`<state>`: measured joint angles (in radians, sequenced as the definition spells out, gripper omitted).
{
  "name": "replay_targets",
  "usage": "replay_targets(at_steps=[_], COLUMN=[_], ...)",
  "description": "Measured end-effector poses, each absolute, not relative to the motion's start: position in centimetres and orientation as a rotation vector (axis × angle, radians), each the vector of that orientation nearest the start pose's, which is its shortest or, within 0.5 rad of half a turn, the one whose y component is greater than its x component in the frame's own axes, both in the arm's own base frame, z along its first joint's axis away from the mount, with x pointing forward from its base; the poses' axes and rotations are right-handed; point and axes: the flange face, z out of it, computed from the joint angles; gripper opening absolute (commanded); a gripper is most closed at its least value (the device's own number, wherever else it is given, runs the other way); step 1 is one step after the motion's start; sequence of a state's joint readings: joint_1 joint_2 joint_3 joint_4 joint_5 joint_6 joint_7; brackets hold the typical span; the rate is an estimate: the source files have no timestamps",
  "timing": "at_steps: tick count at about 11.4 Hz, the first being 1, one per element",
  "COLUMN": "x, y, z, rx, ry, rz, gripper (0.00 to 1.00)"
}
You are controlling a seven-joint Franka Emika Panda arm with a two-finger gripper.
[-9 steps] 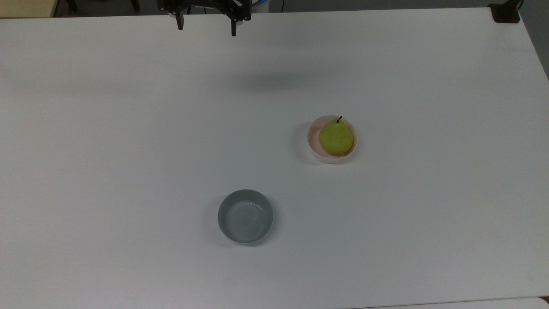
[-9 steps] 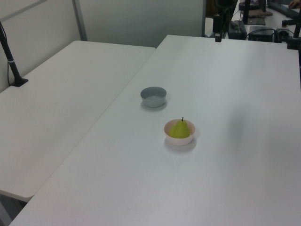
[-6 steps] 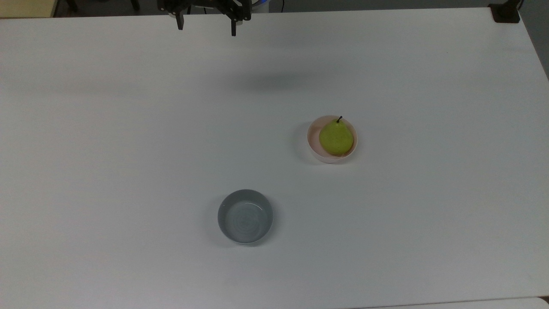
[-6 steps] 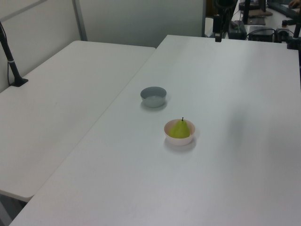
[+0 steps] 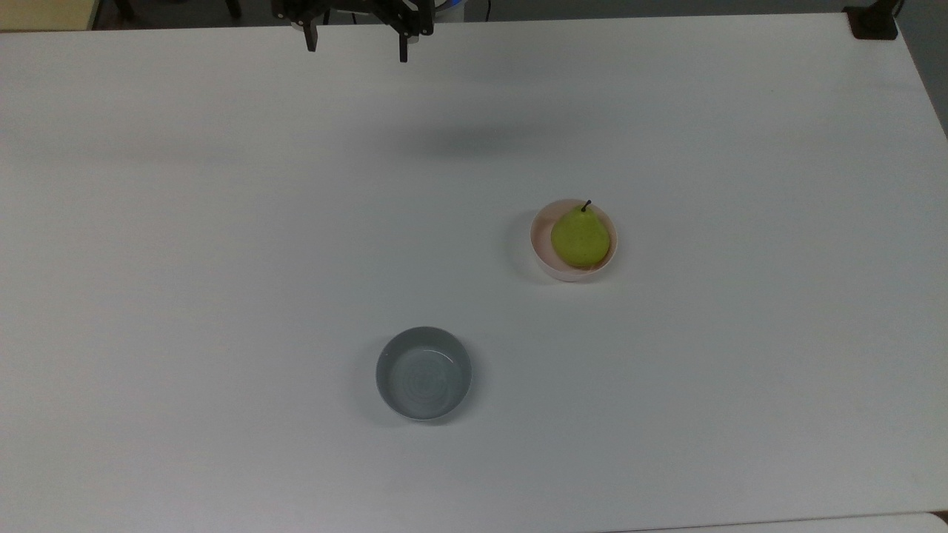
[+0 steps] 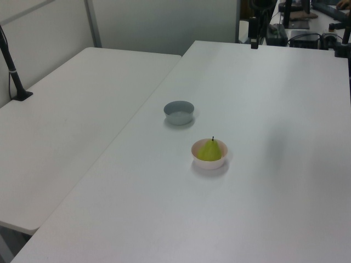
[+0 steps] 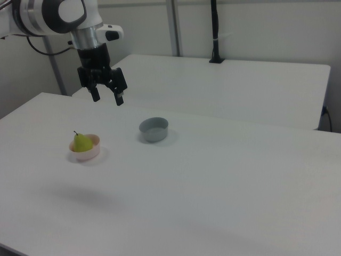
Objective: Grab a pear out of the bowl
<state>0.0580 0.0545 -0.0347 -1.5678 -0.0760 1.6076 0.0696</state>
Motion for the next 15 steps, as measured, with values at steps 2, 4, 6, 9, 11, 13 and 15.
replay_targets(at_steps=[2, 4, 6, 9, 11, 13, 15], x=[57.4, 57.4, 57.4, 57.4, 57.4, 57.3, 57.0], y=[0.6, 0.6, 0.6, 0.9, 1.5, 3.7, 7.4], z=[59.9, 59.9, 59.9, 60.0, 60.3, 60.3, 60.2], rx=[-3.219, -3.219, -3.219, -3.219, -3.217, -3.213, -3.199], ry=[0.069, 0.069, 0.069, 0.061, 0.044, -0.016, -0.111], rz=[0.017, 0.016, 0.016, 0.015, 0.004, 0.001, 0.0], gripper=[1.0, 1.0, 1.0, 1.0, 1.0, 1.0, 1.0])
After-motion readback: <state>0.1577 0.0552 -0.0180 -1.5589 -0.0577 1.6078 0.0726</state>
